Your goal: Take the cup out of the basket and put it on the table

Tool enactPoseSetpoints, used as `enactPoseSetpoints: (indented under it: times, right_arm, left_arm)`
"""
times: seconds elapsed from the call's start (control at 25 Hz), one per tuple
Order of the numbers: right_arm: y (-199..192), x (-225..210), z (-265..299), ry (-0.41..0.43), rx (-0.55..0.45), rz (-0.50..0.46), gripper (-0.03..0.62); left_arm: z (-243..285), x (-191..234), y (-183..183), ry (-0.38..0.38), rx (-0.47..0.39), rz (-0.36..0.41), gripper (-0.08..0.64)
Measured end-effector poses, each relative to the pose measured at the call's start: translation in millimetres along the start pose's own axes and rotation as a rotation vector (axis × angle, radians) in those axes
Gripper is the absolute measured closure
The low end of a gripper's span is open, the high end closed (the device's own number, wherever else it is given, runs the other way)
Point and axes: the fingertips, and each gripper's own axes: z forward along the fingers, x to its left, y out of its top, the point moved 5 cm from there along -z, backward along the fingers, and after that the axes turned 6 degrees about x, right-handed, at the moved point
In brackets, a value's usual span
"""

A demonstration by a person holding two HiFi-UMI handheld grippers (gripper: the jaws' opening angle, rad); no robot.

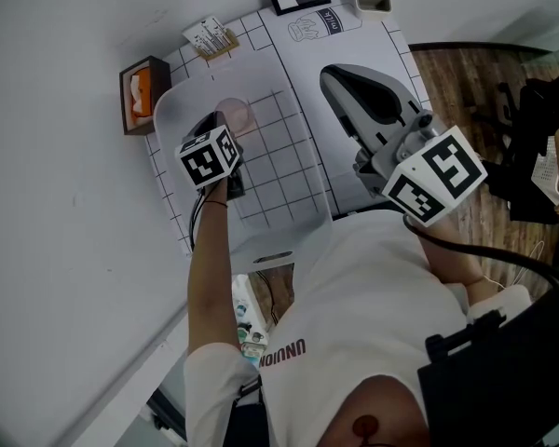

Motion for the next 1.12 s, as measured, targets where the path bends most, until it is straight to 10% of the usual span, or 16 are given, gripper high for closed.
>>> enactPoseSetpoints:
  times: [1.12]
  right_arm:
    - [0, 21, 5, 0.074, 0.008, 0.002, 0.572]
  left_arm:
    - [-69, -13, 31, -0.012, -0.225, 0.015, 0.528]
